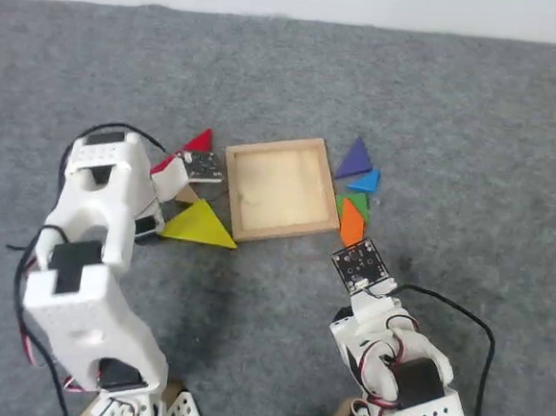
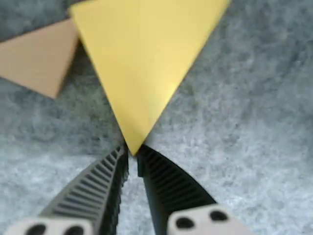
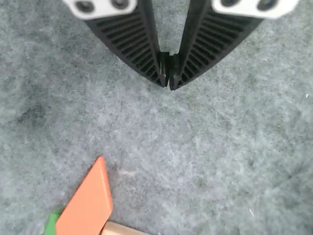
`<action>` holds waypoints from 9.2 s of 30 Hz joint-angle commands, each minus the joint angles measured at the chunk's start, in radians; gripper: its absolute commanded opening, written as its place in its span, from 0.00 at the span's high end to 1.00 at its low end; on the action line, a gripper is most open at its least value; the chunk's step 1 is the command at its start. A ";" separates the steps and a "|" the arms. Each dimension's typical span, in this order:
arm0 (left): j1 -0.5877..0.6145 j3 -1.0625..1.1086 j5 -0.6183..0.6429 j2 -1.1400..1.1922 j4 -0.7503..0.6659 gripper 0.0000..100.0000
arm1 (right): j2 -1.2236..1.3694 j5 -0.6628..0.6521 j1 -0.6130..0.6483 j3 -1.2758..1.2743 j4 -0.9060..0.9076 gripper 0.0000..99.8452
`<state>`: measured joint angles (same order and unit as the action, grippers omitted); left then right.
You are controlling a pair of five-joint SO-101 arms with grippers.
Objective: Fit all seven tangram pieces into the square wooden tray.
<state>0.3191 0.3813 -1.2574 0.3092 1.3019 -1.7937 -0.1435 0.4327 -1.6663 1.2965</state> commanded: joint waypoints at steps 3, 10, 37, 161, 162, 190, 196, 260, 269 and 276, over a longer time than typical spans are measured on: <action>0.015 0.272 -0.008 -0.258 -0.213 0.99 | -0.018 0.009 0.012 -0.017 0.008 0.99; 0.015 0.386 -0.008 -0.367 -0.281 0.99 | -0.018 0.012 0.016 -0.017 0.008 0.99; 0.017 0.254 -0.009 -0.103 -0.074 0.99 | -0.018 0.011 0.012 -0.017 0.008 0.99; 0.020 1.302 0.543 -2.122 -0.097 0.98 | 1.511 -0.018 0.085 1.059 -0.315 0.93; 0.020 1.302 0.543 -2.122 -0.097 0.98 | 1.477 -0.018 0.070 1.046 -0.334 0.93; 0.018 1.300 0.543 -2.120 -0.120 0.98 | 2.018 0.051 -0.044 1.453 -0.481 0.77; 0.020 1.300 0.543 -2.119 -0.117 0.98 | 2.051 0.049 -0.036 1.452 -0.532 0.77; -0.218 0.314 0.551 -0.552 -0.261 0.85 | 1.630 0.146 -0.051 1.142 -0.467 0.92; -0.086 0.044 0.545 -0.133 -0.157 0.93 | 1.624 0.152 -0.048 1.135 -0.487 0.94; -0.038 0.054 0.534 -0.101 -0.201 0.98 | 1.627 0.153 -0.042 1.134 -0.487 0.94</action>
<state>0.2639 0.4611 -0.7142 0.2125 1.1193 -0.0967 0.0008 0.3989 -0.5370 0.8270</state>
